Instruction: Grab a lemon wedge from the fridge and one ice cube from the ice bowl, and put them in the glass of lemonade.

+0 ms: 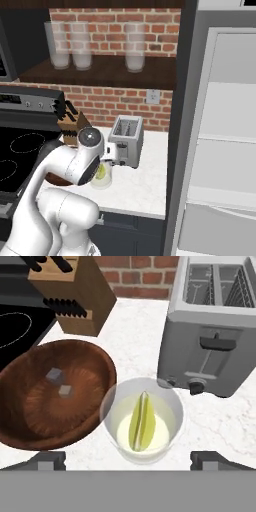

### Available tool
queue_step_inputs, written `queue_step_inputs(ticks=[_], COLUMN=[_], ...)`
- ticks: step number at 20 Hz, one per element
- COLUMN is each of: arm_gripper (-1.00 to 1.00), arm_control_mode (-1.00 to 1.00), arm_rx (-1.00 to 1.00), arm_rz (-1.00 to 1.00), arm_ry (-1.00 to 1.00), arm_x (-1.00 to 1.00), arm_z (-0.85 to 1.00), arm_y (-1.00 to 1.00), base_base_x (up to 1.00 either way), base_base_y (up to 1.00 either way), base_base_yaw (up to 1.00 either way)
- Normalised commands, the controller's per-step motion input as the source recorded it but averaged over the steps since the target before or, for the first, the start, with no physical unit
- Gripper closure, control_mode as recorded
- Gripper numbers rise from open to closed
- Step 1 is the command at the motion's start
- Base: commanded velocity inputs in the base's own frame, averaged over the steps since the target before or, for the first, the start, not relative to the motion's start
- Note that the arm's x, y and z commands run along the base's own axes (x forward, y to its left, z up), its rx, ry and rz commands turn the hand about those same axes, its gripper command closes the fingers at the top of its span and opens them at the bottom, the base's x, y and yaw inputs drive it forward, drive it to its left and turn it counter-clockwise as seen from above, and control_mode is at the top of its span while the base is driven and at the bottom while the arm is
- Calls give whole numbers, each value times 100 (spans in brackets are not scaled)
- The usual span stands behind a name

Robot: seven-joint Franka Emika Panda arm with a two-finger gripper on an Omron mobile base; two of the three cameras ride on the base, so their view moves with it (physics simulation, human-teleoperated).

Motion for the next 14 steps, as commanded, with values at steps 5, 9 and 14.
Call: queue_step_inputs(ticks=[5, 9, 14], arm_gripper=[-100, -100, -100], arm_control_mode=[-100, -100, -100], arm_rx=[0, -6, -13], arm_rz=[4, 6, 11], arm_ry=[-11, 2, 18], arm_x=[-17, 0, 0], arm_z=[20, 49, 46], arm_y=[48, 93, 98], base_base_x=[0, 0, 0], base_base_y=[0, 0, 0], base_base_yaw=[0, 0, 0])
